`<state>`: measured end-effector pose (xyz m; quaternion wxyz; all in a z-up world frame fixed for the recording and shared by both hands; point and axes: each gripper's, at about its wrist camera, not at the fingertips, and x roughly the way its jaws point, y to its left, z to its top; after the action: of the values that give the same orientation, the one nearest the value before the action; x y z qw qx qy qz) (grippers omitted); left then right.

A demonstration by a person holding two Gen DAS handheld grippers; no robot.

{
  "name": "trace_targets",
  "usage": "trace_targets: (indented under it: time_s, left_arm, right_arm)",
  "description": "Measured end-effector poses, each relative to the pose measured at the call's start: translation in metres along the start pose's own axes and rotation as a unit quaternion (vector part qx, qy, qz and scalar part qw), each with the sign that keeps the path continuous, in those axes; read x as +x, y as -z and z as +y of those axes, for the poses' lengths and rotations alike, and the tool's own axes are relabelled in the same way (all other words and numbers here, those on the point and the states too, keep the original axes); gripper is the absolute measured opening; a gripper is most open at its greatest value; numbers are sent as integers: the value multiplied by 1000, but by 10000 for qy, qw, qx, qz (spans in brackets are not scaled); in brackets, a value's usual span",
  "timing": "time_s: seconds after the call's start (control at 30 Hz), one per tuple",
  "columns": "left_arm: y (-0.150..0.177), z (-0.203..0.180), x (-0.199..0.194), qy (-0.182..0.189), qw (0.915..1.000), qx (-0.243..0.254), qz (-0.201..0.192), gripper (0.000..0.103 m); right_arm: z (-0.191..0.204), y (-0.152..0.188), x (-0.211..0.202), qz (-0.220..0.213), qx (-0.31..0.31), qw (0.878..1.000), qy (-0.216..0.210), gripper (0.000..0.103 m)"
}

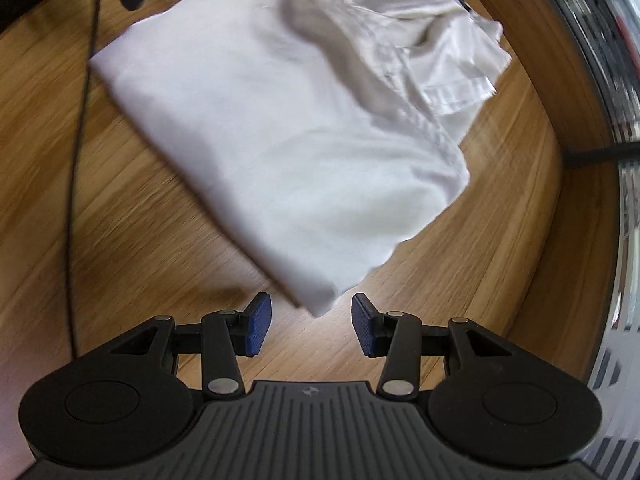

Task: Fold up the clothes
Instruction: 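Pinch the folded shirt's end with both grippers and fold it over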

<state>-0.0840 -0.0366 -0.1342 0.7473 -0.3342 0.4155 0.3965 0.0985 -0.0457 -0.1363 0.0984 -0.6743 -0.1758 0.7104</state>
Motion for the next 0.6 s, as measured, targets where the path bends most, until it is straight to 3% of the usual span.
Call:
trace_targets:
  time_s: [0.37, 0.43, 0.47, 0.5, 0.53, 0.6]
  left_arm:
    - [-1, -51, 30, -1206, 9916, 442, 178, 48]
    - [-1, -52, 32, -1332, 9900, 425, 198, 48]
    - [-1, -51, 32, -1346, 9899, 389, 199, 42]
    - [-1, -50, 31, -1309, 9907, 319, 192, 20]
    - [-1, -49, 29, -1252, 9917, 235, 180, 10]
    - [-4, -47, 25, -1134, 9933, 137, 151, 6]
  right_arm:
    - [10, -7, 15, -435, -753, 9957, 330, 49]
    - [8, -7, 19, -472, -814, 9948, 401, 41]
    - [7, -7, 21, -478, -831, 9945, 421, 35]
    - [6, -7, 22, -487, -817, 9945, 434, 24]
    - [6, -7, 22, -515, -760, 9949, 428, 13]
    - [5, -5, 19, -602, -595, 9955, 435, 6]
